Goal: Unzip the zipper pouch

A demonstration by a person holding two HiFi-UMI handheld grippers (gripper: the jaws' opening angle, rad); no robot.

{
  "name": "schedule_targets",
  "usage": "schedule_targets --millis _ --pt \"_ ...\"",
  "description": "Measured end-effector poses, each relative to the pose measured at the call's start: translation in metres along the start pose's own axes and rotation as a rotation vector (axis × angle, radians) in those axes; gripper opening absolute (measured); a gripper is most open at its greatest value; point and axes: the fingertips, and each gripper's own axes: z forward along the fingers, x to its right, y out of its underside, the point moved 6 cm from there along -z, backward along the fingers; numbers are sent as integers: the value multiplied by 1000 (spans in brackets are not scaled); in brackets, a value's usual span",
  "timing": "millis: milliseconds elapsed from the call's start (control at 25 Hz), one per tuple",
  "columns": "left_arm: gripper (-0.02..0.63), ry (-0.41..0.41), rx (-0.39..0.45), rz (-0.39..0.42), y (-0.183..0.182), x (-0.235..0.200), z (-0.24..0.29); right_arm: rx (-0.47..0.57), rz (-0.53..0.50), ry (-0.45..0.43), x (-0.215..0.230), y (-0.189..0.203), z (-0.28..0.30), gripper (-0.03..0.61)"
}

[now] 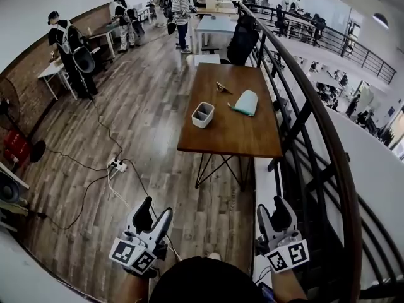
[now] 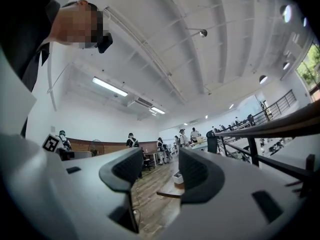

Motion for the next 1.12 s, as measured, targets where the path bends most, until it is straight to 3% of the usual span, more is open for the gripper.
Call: schedule_targets --millis 280,440,880,1120 --pt "284 14 -13 2 13 34 53 -30 -81 -3 48 -16 -19 212" --pt "284 19 -54 -2 22 45 63 -30 -43 36 71 -17 -25 205" --pt "282 23 -64 5 30 4 115 -39 -21 82 99 4 18 181" --pt "259 87 -50 36 25 -22 177 -58 -63 116 119 3 68 156"
